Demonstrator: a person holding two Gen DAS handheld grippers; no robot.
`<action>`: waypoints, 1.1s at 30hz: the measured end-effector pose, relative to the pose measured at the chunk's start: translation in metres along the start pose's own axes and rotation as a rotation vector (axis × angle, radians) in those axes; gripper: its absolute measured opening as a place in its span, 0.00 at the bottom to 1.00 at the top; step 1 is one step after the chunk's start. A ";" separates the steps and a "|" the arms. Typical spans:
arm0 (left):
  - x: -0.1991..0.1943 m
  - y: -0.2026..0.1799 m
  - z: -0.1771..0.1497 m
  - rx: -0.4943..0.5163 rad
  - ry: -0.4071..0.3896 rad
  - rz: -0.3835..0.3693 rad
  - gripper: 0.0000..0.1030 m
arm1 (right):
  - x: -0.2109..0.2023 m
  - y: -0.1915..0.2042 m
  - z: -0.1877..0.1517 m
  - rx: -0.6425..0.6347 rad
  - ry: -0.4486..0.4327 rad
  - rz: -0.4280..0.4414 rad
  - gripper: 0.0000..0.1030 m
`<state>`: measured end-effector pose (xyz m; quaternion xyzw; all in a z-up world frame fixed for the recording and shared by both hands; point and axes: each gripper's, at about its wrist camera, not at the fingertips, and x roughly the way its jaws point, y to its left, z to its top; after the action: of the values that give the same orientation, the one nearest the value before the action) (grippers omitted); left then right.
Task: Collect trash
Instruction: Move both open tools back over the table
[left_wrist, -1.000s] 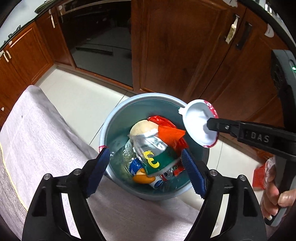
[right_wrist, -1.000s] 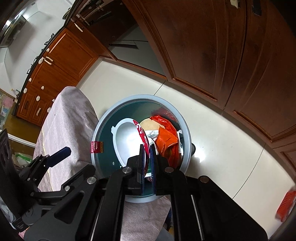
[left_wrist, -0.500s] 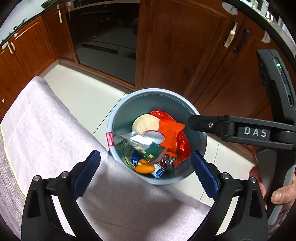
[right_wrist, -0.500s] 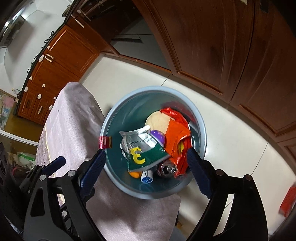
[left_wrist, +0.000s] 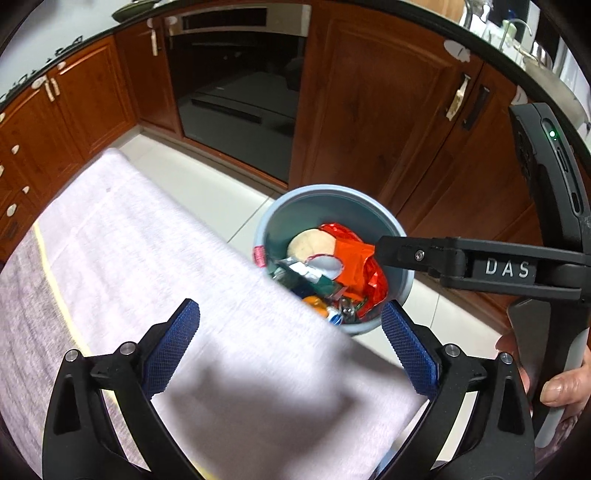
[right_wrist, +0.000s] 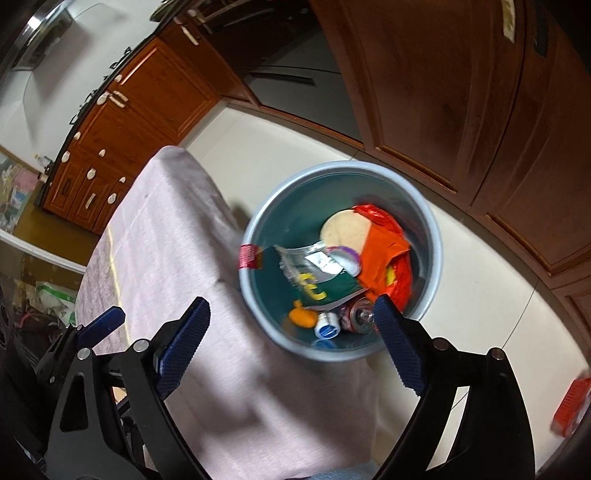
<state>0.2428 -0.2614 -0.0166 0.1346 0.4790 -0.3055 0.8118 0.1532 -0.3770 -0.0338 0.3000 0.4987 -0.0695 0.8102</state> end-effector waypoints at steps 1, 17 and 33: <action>-0.005 0.004 -0.004 -0.006 -0.005 0.006 0.96 | -0.001 0.006 -0.003 -0.008 0.000 0.003 0.84; -0.081 0.135 -0.144 -0.283 -0.016 0.159 0.96 | 0.022 0.150 -0.080 -0.294 0.128 0.047 0.84; -0.090 0.223 -0.216 -0.670 0.011 0.257 0.85 | 0.067 0.233 -0.135 -0.439 0.250 0.068 0.84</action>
<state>0.2003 0.0557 -0.0653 -0.0784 0.5360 -0.0260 0.8402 0.1786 -0.1009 -0.0378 0.1400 0.5876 0.1053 0.7900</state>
